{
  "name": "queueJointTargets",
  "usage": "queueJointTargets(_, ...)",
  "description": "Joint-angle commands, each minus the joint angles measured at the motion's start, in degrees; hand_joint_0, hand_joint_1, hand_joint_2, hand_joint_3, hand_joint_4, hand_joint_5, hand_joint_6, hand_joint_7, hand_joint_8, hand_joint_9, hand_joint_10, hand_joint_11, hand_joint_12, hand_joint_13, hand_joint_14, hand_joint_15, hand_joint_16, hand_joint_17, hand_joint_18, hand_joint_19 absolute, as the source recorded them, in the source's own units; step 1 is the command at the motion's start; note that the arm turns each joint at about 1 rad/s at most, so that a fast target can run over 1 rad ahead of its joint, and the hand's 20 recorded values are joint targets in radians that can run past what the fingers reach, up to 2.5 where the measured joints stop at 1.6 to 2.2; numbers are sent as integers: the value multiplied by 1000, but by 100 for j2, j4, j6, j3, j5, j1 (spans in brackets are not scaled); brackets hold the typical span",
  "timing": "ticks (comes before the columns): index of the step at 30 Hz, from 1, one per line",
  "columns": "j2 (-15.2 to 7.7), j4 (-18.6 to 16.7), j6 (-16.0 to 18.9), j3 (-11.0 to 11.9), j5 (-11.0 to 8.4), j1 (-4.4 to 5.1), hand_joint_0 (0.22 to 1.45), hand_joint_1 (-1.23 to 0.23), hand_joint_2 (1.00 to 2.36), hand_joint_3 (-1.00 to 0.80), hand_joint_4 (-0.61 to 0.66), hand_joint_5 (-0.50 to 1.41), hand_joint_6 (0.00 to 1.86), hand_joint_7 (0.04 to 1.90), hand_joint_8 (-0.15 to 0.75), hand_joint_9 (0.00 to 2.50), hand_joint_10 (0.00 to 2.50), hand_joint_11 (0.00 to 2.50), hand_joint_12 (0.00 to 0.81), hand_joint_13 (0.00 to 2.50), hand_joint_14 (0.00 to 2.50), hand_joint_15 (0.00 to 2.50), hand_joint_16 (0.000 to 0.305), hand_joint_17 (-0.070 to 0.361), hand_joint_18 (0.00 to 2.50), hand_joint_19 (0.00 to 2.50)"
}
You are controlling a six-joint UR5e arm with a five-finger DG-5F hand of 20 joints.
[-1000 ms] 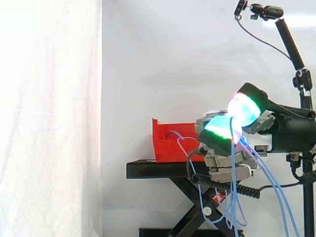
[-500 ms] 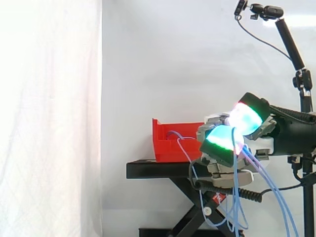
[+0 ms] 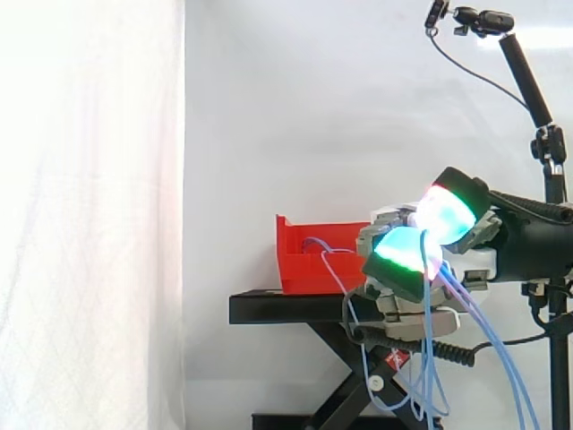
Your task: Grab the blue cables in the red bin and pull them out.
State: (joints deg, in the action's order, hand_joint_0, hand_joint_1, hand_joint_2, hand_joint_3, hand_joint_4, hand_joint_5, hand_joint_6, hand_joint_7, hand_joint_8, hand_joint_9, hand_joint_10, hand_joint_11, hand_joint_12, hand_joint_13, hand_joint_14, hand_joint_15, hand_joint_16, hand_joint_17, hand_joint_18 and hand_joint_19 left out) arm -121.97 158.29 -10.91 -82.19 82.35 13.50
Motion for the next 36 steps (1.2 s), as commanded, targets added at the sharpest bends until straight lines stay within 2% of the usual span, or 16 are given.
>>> queueJointTargets(1,-2,0,-3,2,0,-5,915,-933,1000,-1000,-16,1107,6,950,153,1325,2,1889,281,1020,1718,1357,38,84,1098,1564)
queueJointTargets(4,-2,0,-3,2,0,-5,916,-932,1000,-1000,-15,1107,6,948,150,1331,0,1967,280,1026,1717,1344,37,84,1097,1568)
queueJointTargets(8,-2,0,-3,2,0,-5,917,-931,1000,-1000,-15,1108,5,950,142,1343,0,1869,273,1031,1702,1371,38,84,1095,1569)
queueJointTargets(17,-2,0,-3,2,0,4,917,-929,1000,-1000,-22,1107,5,947,144,1336,0,1910,270,1044,1670,1395,37,84,1093,1564)
queueJointTargets(23,-2,0,-3,2,0,4,916,-926,1000,-1000,-27,1105,5,953,152,1320,49,2011,270,1049,1657,1406,37,83,1097,1556)
queueJointTargets(28,-2,0,-3,2,0,4,916,-924,1000,-1000,-21,1106,3,947,133,1338,49,1865,266,1053,1646,1394,38,85,1097,1548)
queueJointTargets(36,-2,0,-3,2,0,4,916,-924,1000,-1000,-28,1105,3,947,122,1356,18,1872,261,1066,1612,1411,37,84,1102,1542)
